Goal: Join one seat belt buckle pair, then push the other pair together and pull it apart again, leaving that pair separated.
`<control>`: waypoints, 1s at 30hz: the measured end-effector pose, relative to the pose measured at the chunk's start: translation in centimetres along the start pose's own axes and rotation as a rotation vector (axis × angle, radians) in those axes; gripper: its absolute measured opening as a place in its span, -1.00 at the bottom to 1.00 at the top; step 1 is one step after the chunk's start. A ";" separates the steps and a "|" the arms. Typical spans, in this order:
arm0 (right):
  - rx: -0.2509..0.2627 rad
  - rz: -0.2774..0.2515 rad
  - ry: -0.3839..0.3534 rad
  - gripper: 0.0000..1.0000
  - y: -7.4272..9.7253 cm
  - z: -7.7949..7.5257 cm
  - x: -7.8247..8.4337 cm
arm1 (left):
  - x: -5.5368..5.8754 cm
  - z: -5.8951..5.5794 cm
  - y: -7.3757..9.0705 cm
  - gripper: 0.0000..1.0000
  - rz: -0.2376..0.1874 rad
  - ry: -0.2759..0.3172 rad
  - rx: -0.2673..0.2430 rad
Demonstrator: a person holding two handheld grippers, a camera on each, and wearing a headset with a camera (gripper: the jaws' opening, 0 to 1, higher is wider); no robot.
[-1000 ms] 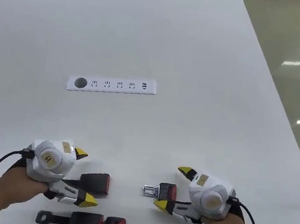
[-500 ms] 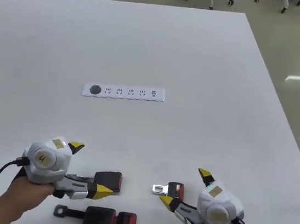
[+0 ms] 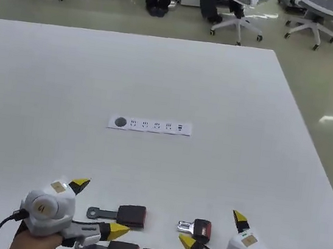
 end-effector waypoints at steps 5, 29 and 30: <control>0.008 -0.007 -0.002 0.94 1.0 0.8 0.2 | 0.9 -0.1 2.0 1.00 -0.009 0.038 -0.028; 0.025 -0.013 -0.005 0.99 6.5 3.1 2.4 | 4.5 -0.8 8.5 1.00 -0.047 0.107 -0.100; 0.027 -0.014 -0.002 0.99 6.7 3.1 2.3 | 4.6 -0.9 8.6 1.00 -0.046 0.110 -0.101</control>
Point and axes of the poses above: the centre of the closed fingertips' face, and the gripper's own axes: y roughly backward along the fingers, z roughly to its left, x roughly out of its underside, the point moved 4 cm from there along y, roughly backward along the fingers
